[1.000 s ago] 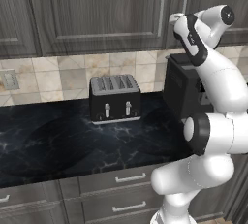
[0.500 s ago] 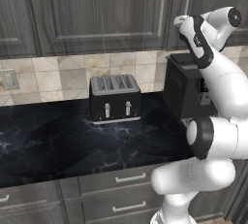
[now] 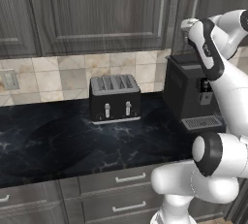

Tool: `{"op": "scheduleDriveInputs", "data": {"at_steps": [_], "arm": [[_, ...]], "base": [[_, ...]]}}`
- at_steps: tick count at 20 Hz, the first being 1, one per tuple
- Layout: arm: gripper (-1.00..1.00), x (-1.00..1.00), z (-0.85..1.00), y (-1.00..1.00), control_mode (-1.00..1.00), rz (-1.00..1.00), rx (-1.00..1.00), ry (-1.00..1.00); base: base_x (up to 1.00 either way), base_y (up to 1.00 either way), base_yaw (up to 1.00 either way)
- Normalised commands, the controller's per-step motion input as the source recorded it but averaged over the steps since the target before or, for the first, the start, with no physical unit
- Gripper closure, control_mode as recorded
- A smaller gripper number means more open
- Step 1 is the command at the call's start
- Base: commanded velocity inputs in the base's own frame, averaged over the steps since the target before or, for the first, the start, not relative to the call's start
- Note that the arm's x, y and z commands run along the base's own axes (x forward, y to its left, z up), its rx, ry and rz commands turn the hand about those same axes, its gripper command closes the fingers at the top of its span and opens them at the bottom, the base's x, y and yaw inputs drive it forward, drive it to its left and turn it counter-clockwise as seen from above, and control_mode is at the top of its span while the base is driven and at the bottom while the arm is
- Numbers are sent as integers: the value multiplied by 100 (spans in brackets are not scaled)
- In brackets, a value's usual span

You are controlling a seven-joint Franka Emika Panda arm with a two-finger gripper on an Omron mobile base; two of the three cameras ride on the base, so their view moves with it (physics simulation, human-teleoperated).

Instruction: Open the cabinet. Pick the soap dispenser and place it next to the sink. Then close the cabinet.

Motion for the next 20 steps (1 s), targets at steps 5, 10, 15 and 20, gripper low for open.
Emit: {"op": "scheduleDriveInputs", "data": {"at_steps": [5, 10, 15, 20], "arm": [[100, -53, 0, -82, -100, 0, 0, 0], [100, -51, -2, -84, -100, 0, 0, 0], [100, -52, -3, -84, -100, 0, 0, 0], [100, -71, -7, -88, -100, 0, 0, 0]], "base": [[0, 0, 0], [0, 0, 0], [0, 0, 0], [0, 0, 0]]}}
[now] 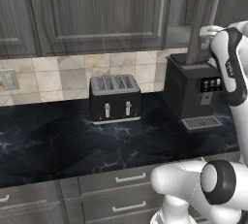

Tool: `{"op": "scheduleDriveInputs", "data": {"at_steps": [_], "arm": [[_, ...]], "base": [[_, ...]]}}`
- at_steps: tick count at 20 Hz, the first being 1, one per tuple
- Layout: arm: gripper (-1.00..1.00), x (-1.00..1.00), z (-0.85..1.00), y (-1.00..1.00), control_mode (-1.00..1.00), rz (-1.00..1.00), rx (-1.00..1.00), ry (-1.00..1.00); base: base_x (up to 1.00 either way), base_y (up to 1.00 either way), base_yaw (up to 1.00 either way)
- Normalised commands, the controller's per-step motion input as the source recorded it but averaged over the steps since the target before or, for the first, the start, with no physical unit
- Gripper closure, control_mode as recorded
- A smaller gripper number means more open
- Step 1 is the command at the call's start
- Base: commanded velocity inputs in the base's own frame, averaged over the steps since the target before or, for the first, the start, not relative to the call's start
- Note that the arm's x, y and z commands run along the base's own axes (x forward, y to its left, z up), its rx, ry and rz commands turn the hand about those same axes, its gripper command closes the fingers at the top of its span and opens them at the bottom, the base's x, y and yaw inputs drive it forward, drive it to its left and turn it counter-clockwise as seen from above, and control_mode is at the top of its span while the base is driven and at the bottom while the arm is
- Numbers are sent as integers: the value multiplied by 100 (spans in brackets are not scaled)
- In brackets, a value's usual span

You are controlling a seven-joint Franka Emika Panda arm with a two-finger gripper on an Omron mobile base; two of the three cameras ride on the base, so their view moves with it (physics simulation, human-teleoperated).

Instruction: Open the cabinet. Pick the soap dispenser and place it next to the sink. Then close the cabinet.

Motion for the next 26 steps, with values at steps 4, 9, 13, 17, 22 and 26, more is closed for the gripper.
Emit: {"op": "scheduleDriveInputs", "data": {"at_steps": [4, 9, 13, 17, 22, 26], "arm": [[100, -89, -11, -90, -100, 0, 0, 0], [100, -82, -13, -93, -100, 0, 0, 0], [100, -76, -8, -86, -100, 0, 0, 0], [100, -59, -8, -80, -100, 0, 0, 0], [-100, -5, 0, -23, -100, 0, 0, 0], [-100, 0, 0, 0, -100, 0, 0, 0]], "base": [[0, 0, 0], [0, 0, 0], [0, 0, 0], [0, 0, 0], [0, 0, 0], [0, 0, 0]]}}
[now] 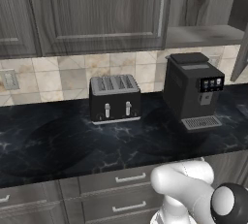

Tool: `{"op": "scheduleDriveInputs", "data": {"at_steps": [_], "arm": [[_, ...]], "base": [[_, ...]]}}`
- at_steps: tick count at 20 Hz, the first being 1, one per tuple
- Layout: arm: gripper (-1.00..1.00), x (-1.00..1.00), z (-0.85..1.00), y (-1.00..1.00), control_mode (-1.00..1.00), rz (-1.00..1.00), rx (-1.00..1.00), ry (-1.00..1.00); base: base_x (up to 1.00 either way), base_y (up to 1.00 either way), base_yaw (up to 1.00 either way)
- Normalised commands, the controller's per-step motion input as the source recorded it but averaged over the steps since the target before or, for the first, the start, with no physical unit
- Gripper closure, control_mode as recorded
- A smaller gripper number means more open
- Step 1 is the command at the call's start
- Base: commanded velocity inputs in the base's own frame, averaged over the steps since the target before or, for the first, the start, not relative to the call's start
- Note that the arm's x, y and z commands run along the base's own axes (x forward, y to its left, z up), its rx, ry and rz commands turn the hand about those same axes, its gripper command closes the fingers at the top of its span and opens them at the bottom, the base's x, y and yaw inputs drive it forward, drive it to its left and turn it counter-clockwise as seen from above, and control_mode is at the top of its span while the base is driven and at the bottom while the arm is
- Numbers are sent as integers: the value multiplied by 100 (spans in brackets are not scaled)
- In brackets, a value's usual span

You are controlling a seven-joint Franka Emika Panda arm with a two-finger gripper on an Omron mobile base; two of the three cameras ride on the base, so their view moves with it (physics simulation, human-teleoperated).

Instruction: Open the cabinet. Pick the soap dispenser and place it next to the sink. Then close the cabinet.

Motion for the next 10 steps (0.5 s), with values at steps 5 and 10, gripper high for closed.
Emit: {"op": "scheduleDriveInputs", "data": {"at_steps": [5, 10], "arm": [[-100, -20, -3, 23, -100, 1, 0, -2], [-100, -78, 0, 53, -100, 5, 0, -16]], "base": [[0, 0, 0], [0, 0, 0]]}}
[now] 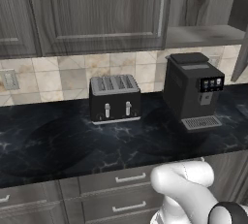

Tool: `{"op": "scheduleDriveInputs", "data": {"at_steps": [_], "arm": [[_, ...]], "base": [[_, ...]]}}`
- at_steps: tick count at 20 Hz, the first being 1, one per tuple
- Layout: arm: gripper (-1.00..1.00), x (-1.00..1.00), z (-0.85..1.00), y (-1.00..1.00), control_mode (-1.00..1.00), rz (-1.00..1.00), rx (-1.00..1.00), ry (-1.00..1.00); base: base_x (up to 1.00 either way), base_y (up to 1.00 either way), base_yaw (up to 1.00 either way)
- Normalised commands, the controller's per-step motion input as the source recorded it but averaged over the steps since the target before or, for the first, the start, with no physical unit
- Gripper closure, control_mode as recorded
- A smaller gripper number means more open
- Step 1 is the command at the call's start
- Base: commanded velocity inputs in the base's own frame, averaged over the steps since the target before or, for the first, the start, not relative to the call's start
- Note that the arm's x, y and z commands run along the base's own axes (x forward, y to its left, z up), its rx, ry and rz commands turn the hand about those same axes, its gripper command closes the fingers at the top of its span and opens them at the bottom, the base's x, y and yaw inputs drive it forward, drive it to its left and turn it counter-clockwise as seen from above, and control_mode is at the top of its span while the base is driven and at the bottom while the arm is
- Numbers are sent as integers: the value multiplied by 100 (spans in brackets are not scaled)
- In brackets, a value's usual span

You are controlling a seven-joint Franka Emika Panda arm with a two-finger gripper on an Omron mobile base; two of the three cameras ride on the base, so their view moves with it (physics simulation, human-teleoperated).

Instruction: Open the cabinet. Pick the soap dispenser and place it next to the sink. Then close the cabinet.

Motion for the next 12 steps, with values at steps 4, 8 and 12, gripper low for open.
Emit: {"op": "scheduleDriveInputs", "data": {"at_steps": [4, 8, 12], "arm": [[-100, -83, 1, 71, -100, 8, 0, -18], [-100, -65, 1, 91, -100, 7, -1, -9], [-100, -21, 0, 100, -100, 1, -10, 0]], "base": [[0, 0, 0], [0, 0, 0], [0, 0, 0]]}}
